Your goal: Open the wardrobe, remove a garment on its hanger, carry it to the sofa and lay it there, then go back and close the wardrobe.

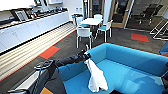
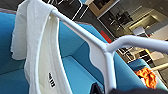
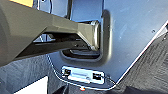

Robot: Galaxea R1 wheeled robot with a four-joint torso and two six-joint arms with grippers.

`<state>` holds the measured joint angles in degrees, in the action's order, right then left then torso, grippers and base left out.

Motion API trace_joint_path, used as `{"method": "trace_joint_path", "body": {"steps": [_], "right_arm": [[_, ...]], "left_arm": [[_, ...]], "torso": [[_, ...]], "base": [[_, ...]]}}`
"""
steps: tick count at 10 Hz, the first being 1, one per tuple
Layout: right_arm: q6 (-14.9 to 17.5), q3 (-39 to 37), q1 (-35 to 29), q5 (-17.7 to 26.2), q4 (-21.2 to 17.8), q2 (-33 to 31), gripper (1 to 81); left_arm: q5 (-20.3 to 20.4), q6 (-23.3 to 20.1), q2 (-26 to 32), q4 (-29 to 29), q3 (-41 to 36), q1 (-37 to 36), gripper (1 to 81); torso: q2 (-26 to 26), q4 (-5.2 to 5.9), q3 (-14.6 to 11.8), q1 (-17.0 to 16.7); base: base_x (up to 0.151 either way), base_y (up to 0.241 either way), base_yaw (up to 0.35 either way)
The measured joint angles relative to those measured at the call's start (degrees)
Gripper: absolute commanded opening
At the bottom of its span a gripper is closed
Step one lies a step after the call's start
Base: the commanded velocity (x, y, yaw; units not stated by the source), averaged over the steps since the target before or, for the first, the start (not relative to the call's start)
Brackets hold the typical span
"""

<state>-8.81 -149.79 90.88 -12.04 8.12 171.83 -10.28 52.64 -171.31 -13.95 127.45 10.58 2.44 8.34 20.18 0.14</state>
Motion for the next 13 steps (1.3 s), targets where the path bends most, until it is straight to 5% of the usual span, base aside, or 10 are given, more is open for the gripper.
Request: {"method": "trace_joint_path", "body": {"steps": [5, 6, 13], "right_arm": [[-0.06, -0.07, 0.05, -0.02, 0.0, 0.04, 81.1], [-0.06, -0.07, 0.07, 0.0, 0.01, 0.09, 81.1], [-0.16, -0.1, 0.07, -0.38, 0.04, 0.17, 81.1]], "left_arm": [[-0.13, -0.02, 3.49, -7.3, -5.81, 7.91, 1.0], [-0.13, 0.0, 4.85, -9.14, -6.86, 9.16, 81.1], [-0.94, -0.33, 9.19, -13.91, -10.53, 13.81, 81.1]], "torso": [[0.0, -0.07, 0.0, 0.0], [0.0, -0.07, 0.0, 0.0], [0.0, -0.07, 0.0, 0.0]], "base": [[0.0, 0.0, 0.0], [0.0, 0.0, 0.0], [0.0, 0.0, 0.0]]}}
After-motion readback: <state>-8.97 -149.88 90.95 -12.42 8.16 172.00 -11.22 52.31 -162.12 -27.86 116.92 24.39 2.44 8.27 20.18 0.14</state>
